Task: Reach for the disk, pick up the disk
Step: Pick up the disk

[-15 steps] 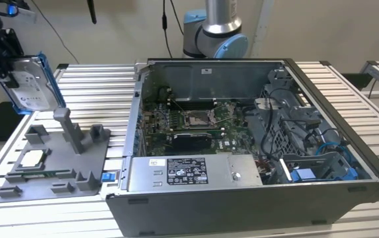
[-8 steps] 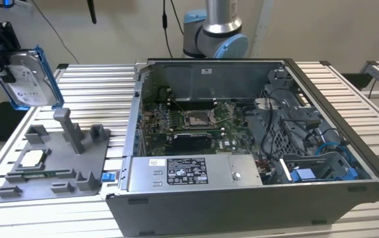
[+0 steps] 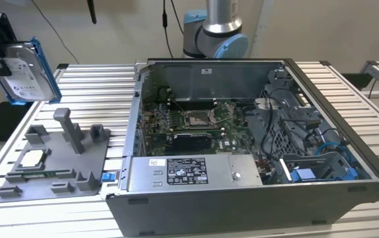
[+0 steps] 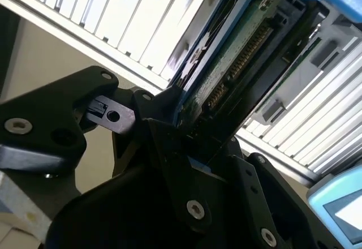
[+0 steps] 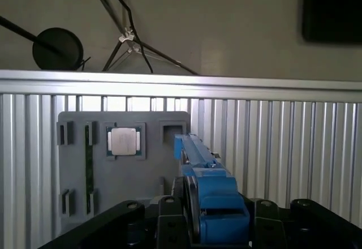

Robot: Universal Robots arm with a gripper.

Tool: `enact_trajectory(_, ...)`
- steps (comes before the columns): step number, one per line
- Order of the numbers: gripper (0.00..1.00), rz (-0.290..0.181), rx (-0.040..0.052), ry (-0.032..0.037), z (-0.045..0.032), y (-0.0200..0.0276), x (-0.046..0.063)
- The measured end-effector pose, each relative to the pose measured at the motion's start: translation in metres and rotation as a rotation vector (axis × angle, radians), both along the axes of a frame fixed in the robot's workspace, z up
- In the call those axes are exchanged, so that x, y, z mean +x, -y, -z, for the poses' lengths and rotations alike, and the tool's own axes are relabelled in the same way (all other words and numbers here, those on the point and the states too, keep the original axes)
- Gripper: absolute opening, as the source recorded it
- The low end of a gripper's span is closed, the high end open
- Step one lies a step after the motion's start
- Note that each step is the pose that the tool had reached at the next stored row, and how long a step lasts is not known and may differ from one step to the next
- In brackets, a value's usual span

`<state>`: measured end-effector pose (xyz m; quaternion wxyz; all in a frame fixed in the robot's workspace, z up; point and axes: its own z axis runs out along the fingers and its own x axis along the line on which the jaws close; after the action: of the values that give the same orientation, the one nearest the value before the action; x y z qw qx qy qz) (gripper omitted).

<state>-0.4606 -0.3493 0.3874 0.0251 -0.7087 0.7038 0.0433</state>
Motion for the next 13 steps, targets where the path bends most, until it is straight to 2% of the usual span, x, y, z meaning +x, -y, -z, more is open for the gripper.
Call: enact_trajectory(13, 0.0, 0.0, 0.0002, -0.0001, -0.0263, 0.0, 0.0)
